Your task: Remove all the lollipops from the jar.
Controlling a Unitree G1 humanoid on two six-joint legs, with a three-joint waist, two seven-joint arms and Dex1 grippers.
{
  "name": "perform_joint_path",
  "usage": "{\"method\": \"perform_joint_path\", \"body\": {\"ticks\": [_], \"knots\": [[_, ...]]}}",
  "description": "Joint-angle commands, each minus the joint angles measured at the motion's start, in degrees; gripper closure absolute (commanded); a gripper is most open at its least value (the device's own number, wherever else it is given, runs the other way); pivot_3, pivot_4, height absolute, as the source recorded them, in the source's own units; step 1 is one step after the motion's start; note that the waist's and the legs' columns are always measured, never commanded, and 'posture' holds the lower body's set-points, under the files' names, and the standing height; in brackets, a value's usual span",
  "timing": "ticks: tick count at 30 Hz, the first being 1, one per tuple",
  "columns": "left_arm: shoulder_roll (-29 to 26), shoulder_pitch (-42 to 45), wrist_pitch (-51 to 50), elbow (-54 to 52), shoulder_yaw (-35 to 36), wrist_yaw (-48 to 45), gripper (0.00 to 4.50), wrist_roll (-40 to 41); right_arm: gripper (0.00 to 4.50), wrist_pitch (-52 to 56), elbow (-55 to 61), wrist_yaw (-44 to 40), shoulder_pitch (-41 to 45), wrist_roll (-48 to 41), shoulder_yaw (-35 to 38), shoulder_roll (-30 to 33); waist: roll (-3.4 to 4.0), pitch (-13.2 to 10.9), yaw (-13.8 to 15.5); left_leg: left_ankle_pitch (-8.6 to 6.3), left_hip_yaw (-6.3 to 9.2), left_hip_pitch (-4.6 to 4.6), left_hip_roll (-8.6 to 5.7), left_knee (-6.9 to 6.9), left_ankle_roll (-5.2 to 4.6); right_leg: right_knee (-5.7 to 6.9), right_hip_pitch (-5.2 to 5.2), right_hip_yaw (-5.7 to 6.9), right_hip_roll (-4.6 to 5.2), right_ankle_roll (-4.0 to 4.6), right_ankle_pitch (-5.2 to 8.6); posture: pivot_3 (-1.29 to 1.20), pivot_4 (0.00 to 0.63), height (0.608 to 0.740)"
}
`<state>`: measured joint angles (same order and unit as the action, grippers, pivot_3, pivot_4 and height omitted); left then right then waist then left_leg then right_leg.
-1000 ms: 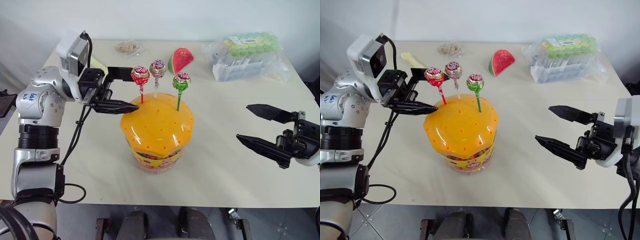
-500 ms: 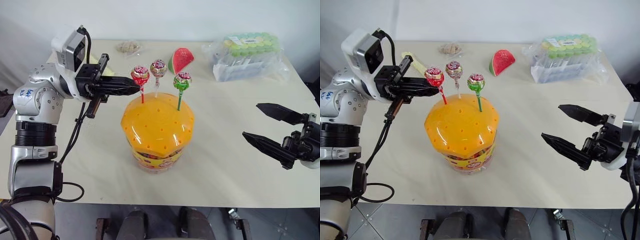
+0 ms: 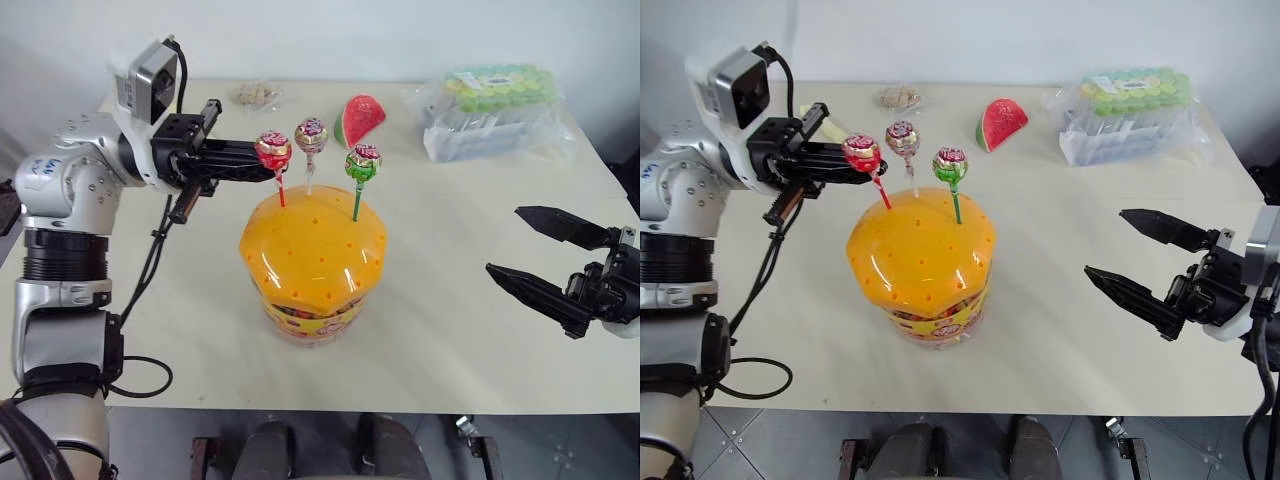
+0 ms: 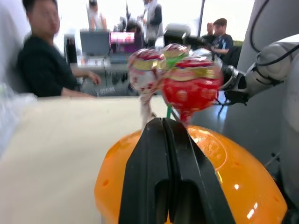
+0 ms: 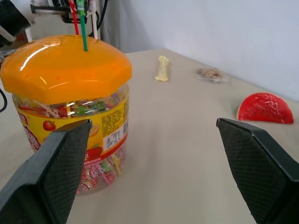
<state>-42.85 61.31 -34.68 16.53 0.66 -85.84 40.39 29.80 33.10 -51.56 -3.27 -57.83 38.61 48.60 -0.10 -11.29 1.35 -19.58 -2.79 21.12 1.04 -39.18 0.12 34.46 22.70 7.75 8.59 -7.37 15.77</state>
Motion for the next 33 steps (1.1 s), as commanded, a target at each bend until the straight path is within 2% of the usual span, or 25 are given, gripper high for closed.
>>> {"method": "perform_joint_path", "body": {"ticks": [1,2,10,22,25,29,33], "knots": [[-0.7,-0.68,4.22,-2.37,2.83,-0.5,3.02,-1.17,0.0,-1.3,-0.63,-0.15,1.04,-0.04,0.46,0.09,0.0,0.0,0.06,0.0,0.0,0.0,0.0,0.0,0.0,0.01,0.0,0.0,0.0,0.0,0.0,0.0,0.15,0.74],[-1.49,-1.74,4.67,-3.56,2.94,-1.23,2.77,-1.46,0.0,-1.34,-0.92,-0.3,1.3,0.23,0.17,0.15,0.0,0.0,0.07,0.0,0.0,0.0,0.0,0.0,0.0,0.01,0.0,-0.01,0.01,0.0,0.0,0.0,0.15,0.74],[-3.76,-5.95,0.08,-10.5,4.67,-0.09,2.77,1.43,0.0,-1.17,-2.13,-1.05,2.77,1.13,-0.91,0.53,-0.01,0.0,0.19,-0.01,-0.02,0.01,0.0,-0.01,-0.02,0.03,0.02,-0.04,0.01,0.0,0.0,0.0,0.15,0.74],[1.41,-5.04,0.3,-10.22,3.19,1.39,2.77,0.4,0.0,-0.79,-2.46,-0.64,4.19,1.58,-1.6,0.39,-0.02,-0.01,0.17,-0.01,-0.03,0.0,0.0,-0.02,-0.02,0.05,0.02,-0.06,0.01,-0.01,-0.01,0.0,0.15,0.74],[2.43,-4.27,1.08,-9.08,4.15,1.05,3.36,0.92,0.0,-0.63,-1.85,-0.11,3.61,1.37,-0.93,0.24,-0.02,-0.01,0.19,-0.01,-0.04,0.0,0.0,-0.03,-0.02,0.05,0.02,-0.06,0.01,-0.01,-0.01,0.0,0.15,0.74],[2.19,-3.26,1.53,-7.87,4.38,0.03,4.49,0.68,0.0,-0.54,-1.3,0.49,2.95,1.05,-0.31,0.2,-0.02,-0.01,0.18,-0.01,-0.04,0.01,-0.01,-0.03,-0.02,0.05,0.02,-0.05,0.01,-0.01,-0.01,0.0,0.15,0.74],[1.29,-1.64,1.77,-6.65,4.64,-0.49,4.49,0.23,0.0,-0.58,-1.16,0.57,2.39,0.94,0.2,0.31,-0.02,-0.01,0.16,-0.01,-0.04,0.0,0.0,-0.03,-0.02,0.05,0.02,-0.06,0.01,-0.01,-0.01,0.0,0.15,0.74]]}}
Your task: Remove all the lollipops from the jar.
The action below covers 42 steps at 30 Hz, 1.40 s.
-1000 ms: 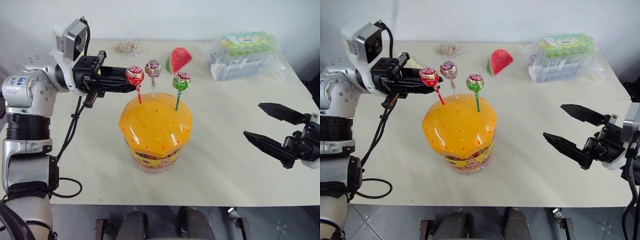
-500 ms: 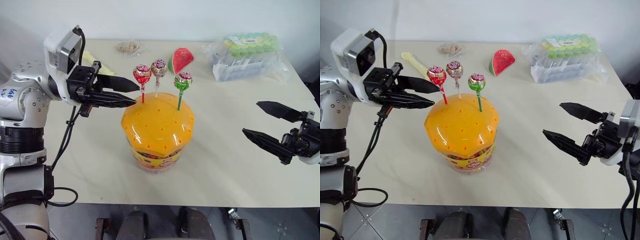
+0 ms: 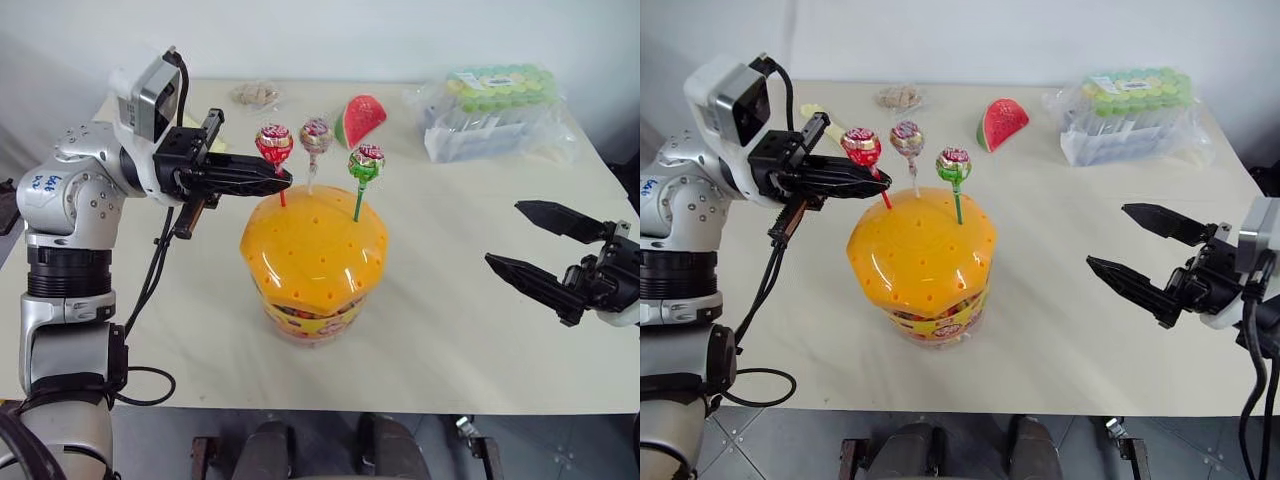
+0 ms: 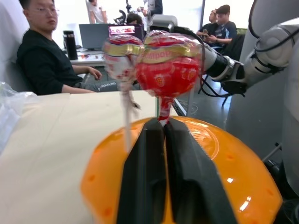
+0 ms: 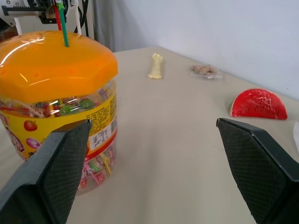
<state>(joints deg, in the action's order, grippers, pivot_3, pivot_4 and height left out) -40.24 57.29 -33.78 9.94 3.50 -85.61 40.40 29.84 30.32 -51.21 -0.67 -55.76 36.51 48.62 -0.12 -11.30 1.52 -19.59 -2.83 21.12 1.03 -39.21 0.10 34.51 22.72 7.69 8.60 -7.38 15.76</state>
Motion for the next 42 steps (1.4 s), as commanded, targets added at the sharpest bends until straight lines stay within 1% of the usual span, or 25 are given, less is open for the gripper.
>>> {"method": "perform_joint_path", "body": {"ticks": [1,7,10,14,18,20,21,23,26,31,33,35,38,40,42], "knots": [[-1.46,2.84,0.83,0.01,2.0,-0.68,4.49,0.29,0.0,-0.64,1.59,0.15,-0.34,-1.15,2.46,0.35,0.0,0.0,0.0,0.0,0.0,0.0,0.0,0.0,0.0,0.0,0.0,0.0,0.0,0.0,0.0,0.0,0.15,0.74],[-1.55,7.39,1.26,0.41,4.19,1.64,4.49,0.74,0.0,-0.66,0.58,-0.61,-0.07,-0.86,2.85,1.19,-0.01,0.0,0.02,0.0,0.0,0.01,0.0,-0.01,0.0,0.0,0.0,0.0,0.0,0.0,0.0,0.0,0.15,0.74],[-1.5,10.64,1.98,0.98,7.98,6.86,4.49,1.09,0.0,-0.69,-0.17,-1.35,0.03,-0.71,3.36,1.72,-0.01,-0.01,0.01,0.0,0.0,0.0,0.0,-0.01,0.0,0.0,0.0,0.0,0.01,-0.01,0.0,0.0,0.15,0.74],[-5.7,10.67,-0.36,1.38,11.03,15.79,4.49,-1.76,0.0,-0.39,-0.74,-2.41,-0.09,-1.09,3.78,2.44,-0.03,-0.02,-0.22,0.0,0.0,-0.01,0.0,-0.01,0.0,0.01,0.0,-0.02,0.0,-0.01,-0.01,0.0,0.15,0.74],[-11.34,6.75,-7.66,0.77,10.53,24.53,4.49,-5.37,0.0,0.46,-1.38,-3.72,0.32,-1.78,3.6,3.37,-0.03,-0.02,-0.19,0.0,-0.03,-0.07,0.0,0.0,0.0,0.06,0.0,-0.07,0.0,-0.01,-0.01,0.0,0.15,0.74],[-14.82,2.84,-15.65,-0.46,10.01,30.46,4.49,-7.34,0.0,1.07,-1.26,-4.66,1.36,-2.77,2.81,4.27,-0.03,-0.02,-0.21,0.0,-0.03,-0.08,0.0,0.0,0.0,0.09,0.0,-0.1,0.0,-0.01,-0.01,0.0,0.15,0.74],[-16.17,0.98,-18.05,-1.24,9.7,32.56,4.49,-8.26,0.0,1.17,-1.33,-5.37,1.79,-2.86,2.33,4.72,-0.03,-0.02,-0.19,-0.01,-0.05,-0.12,0.0,0.0,-0.01,0.11,0.0,-0.14,0.0,-0.01,-0.01,0.0,0.15,0.74],[-17.78,-2.81,-20.53,-3.2,10.24,35.15,4.49,-9.04,0.0,1.56,-1.58,-6.79,2.51,-3.23,1.64,5.53,-0.07,-0.04,-0.18,-0.01,-0.05,-0.1,0.01,0.0,-0.01,0.13,0.04,-0.13,0.0,-0.01,0.0,0.0,0.15,0.74],[-22.02,-10.02,-26.42,-5.11,8.38,38.8,4.49,-12.34,0.0,3.34,-2.25,-8.9,3.5,-5.39,1.02,6.79,-0.26,-0.15,-0.18,-0.02,-0.05,-0.05,0.02,0.0,-0.02,0.13,0.08,-0.14,0.0,-0.01,-0.01,0.0,0.15,0.74],[-23.9,-16.59,-34.53,-4.78,6.7,44.54,4.49,-15.66,0.0,3.39,-3.49,-10.63,5.05,-4.65,-0.71,7.2,-0.34,-0.17,0.17,-0.04,-0.06,-0.01,0.01,0.0,-0.04,0.11,0.09,-0.13,0.01,-0.01,0.0,0.0,0.15,0.74],[-24.47,-18.83,-38.84,-4.73,4.93,46.24,4.49,-16.79,0.0,2.99,-3.97,-10.43,6.03,-3.94,-1.92,6.65,-0.35,-0.17,0.04,-0.04,-0.06,-0.02,0.01,0.0,-0.03,0.12,0.09,-0.14,0.01,-0.01,-0.01,0.0,0.15,0.74],[-26.12,-21.21,-42.35,-4.9,0.89,47.58,4.49,-18.7,0.0,2.31,-4.21,-10.18,6.83,-3.04,-3.35,5.85,-0.35,-0.17,-0.07,-0.06,-0.08,-0.03,0.02,0.01,-0.02,0.13,0.13,-0.16,0.0,-0.01,0.0,0.0,0.15,0.74],[-27.04,-21.63,-47.75,-5.02,-2.74,48.97,4.49,-19.51,0.0,1.72,-4.95,-10.1,8.09,-1.95,-4.93,4.99,-0.36,-0.17,-0.08,-0.06,-0.15,0.01,0.02,0.01,0.0,0.19,0.25,-0.24,0.0,-0.01,0.0,0.0,0.15,0.74],[-27.62,-21.41,-49.34,-4.9,-3.8,48.83,4.49,-19.4,0.0,1.58,-5.45,-10.25,8.56,-1.7,-5.22,4.87,-0.4,-0.18,0.02,-0.06,-0.26,0.11,0.01,0.01,-0.01,0.29,0.45,-0.36,0.0,-0.01,0.0,0.0,0.15,0.74],[-28.15,-21.45,-50.19,-4.07,-4.52,48.78,4.01,-19.5,0.0,1.38,-6.06,-10.32,9.06,-1.35,-5.54,4.78,-0.42,-0.18,0.02,-0.06,-0.38,0.16,0.01,0.01,-0.01,0.38,0.62,-0.49,0.01,-0.01,0.0,0.0,0.15,0.74]]}}
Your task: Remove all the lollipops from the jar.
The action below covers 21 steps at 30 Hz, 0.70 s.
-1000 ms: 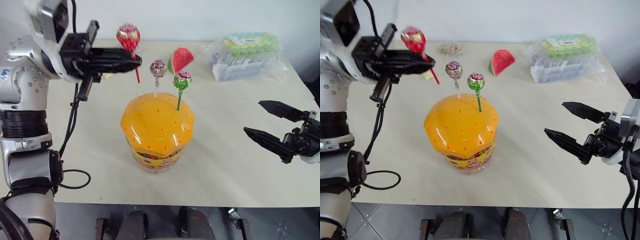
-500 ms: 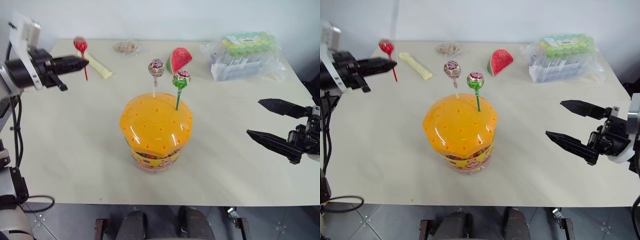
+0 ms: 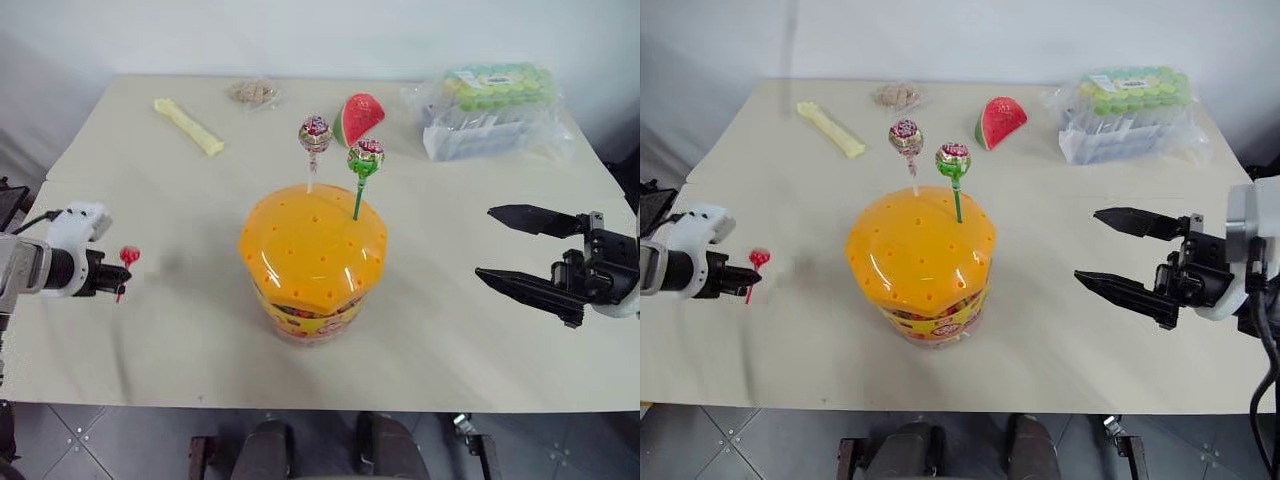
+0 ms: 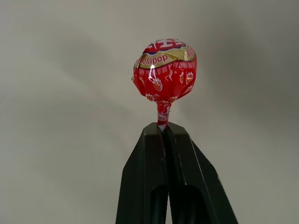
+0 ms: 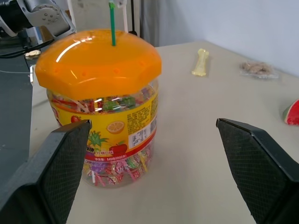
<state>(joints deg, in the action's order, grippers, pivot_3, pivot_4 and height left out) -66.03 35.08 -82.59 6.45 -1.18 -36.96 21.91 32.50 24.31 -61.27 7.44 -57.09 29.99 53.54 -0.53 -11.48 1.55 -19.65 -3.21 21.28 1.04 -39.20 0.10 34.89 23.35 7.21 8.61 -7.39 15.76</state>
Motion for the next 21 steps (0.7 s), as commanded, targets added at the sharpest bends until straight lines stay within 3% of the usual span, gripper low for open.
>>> {"method": "perform_joint_path", "body": {"ticks": [1,10,13,17,21], "knots": [[-2.46,0.82,-1.66,-0.09,-0.01,0.19,3.79,-1.07,0.0,-1.46,-0.33,-0.3,1.17,0.33,0.8,-0.23,-0.01,0.0,-0.03,0.0,-0.06,0.01,0.0,0.0,0.0,0.03,0.05,-0.06,0.0,0.0,0.0,0.0,0.15,0.74],[-7.87,2.34,-1.55,-4.62,-0.93,-3.37,1.0,0.51,0.0,-2.74,-1.43,-0.25,2.18,2.18,0.47,-0.57,-0.04,0.02,-0.12,0.0,-0.37,-0.03,0.01,0.0,0.0,0.16,0.24,-0.35,-0.01,0.0,0.0,0.0,0.15,0.74],[-9.2,8.3,2.62,-6.24,1.24,-8.28,0.12,2.94,0.0,-2.56,-1.59,-0.19,1.94,2.11,1.67,-0.05,-0.13,-0.01,0.07,-0.01,-0.41,-0.02,0.01,0.0,-0.02,0.18,0.27,-0.38,-0.02,0.0,0.0,0.0,0.15,0.74],[-5.81,13.74,12.92,-7.3,4.68,-15.22,0.03,6.75,0.0,-2.79,-1.61,-0.11,1.82,2.65,2.29,0.06,-0.17,0.02,0.13,-0.04,-0.45,-0.02,-0.01,0.0,-0.06,0.15,0.26,-0.41,-0.01,0.0,0.0,0.0,0.15,0.74],[5.62,16.25,30.94,-5.94,12.99,-23.99,0.03,13.48,0.0,-3.6,-2.18,0.3,1.86,3.58,3.14,-0.05,-0.16,0.02,0.05,-0.04,-0.54,-0.05,0.0,-0.04,-0.07,0.2,0.27,-0.46,-0.01,0.0,0.0,0.0,0.15,0.74]]}}
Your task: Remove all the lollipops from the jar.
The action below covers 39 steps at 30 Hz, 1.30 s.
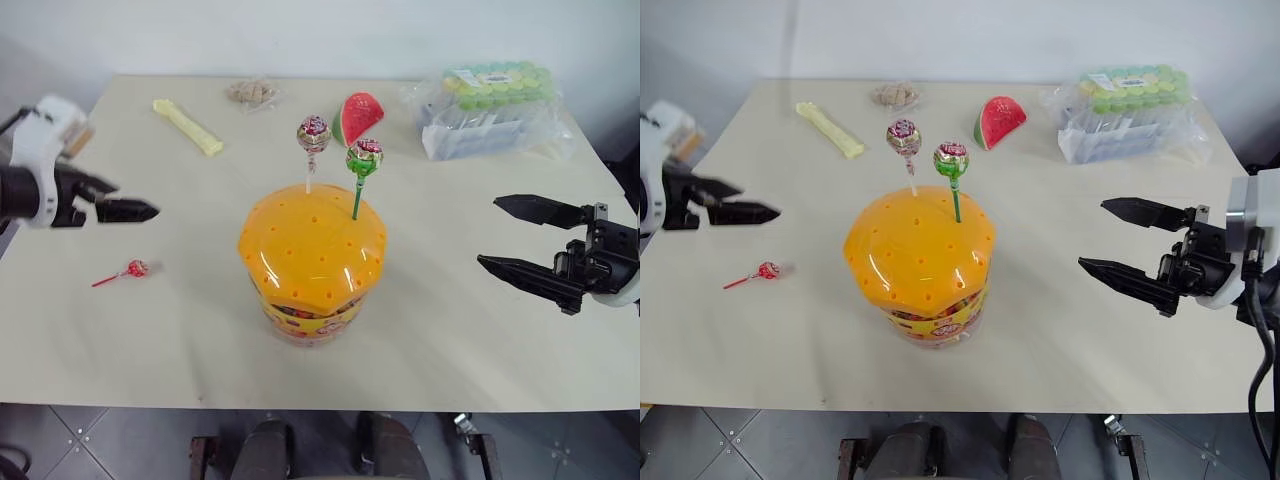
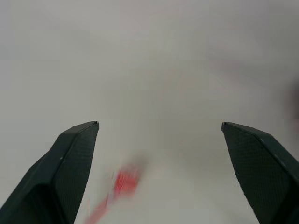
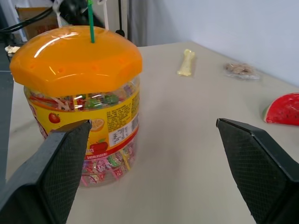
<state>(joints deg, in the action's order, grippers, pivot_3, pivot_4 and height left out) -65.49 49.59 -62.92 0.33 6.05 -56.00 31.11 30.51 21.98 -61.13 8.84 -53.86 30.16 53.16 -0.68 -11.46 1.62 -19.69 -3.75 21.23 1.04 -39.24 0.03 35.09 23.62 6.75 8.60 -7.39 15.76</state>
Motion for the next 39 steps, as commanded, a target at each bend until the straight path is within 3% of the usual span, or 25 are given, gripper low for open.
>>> {"method": "perform_joint_path", "body": {"ticks": [1,3,6,11,24,27,38,39], "knots": [[8.48,2.47,15.21,1.81,7.15,-6.98,0.03,5.74,0.0,-1.77,0.09,0.2,0.3,0.4,3.3,0.35,-0.01,0.0,-0.05,0.0,0.0,0.01,0.0,-0.02,0.0,-0.01,0.0,0.01,0.0,0.0,0.0,0.0,0.15,0.74],[12.41,3.55,20.85,4.93,6.88,-12.68,0.41,6.99,0.0,-1.86,0.1,0.33,0.27,0.43,3.66,0.37,-0.04,0.0,-0.09,0.0,0.0,0.03,0.0,-0.1,0.0,0.03,0.0,0.0,0.0,-0.01,-0.01,0.0,0.15,0.74],[17.64,6.01,27.2,9.12,4.92,-22.21,0.41,8.6,0.0,-1.72,0.34,0.49,0.27,0.37,4.5,0.57,-0.04,0.0,-0.29,0.0,-0.05,0.01,-0.01,-0.1,-0.01,0.01,0.0,0.0,-0.03,-0.01,-0.02,0.0,0.15,0.74],[22.96,10.59,31.13,15.06,0.1,-29.41,0.41,6.49,0.0,-1.59,1.03,0.86,-0.54,0.33,5.74,0.52,-0.04,0.0,-0.17,-0.01,-0.05,0.03,-0.01,-0.14,-0.03,0.01,-0.01,-0.01,-0.03,-0.03,-0.03,0.0,0.15,0.74],[32.91,18.82,38.95,26.48,-8.08,-33.08,0.41,0.11,0.0,-1.46,4.7,3.67,-4.57,-0.56,8.87,-0.88,-0.05,0.0,-0.1,-0.17,-0.04,0.12,-0.01,-0.56,-0.3,0.0,-0.12,-0.04,-0.02,-0.17,-0.11,0.0,0.15,0.74],[33.91,20.03,40.12,27.19,-8.54,-30.75,1.01,-1.87,0.0,-1.45,5.56,4.28,-5.48,-0.86,9.59,-1.21,-0.05,0.0,-0.1,-0.18,-0.04,0.15,-0.01,-0.59,-0.32,0.0,-0.11,-0.04,-0.02,-0.17,-0.11,0.0,0.15,0.74],[34.59,21.89,36.52,23.22,-5.05,-30.29,4.42,1.67,0.0,-2.15,6.12,5.46,-6.12,-0.69,9.69,-2.19,-0.05,0.0,-0.04,-0.24,-0.03,0.22,-0.02,-0.77,-0.41,-0.01,-0.14,-0.08,0.0,-0.26,-0.2,0.0,0.15,0.74],[34.52,22.23,36.13,22.91,-4.67,-29.9,4.47,1.86,0.0,-2.19,6.02,5.45,-6.0,-0.64,9.63,-2.17,-0.05,0.0,-0.04,-0.24,-0.03,0.22,-0.01,-0.77,-0.41,-0.01,-0.13,-0.08,0.0,-0.26,-0.2,0.0,0.15,0.74]]}}
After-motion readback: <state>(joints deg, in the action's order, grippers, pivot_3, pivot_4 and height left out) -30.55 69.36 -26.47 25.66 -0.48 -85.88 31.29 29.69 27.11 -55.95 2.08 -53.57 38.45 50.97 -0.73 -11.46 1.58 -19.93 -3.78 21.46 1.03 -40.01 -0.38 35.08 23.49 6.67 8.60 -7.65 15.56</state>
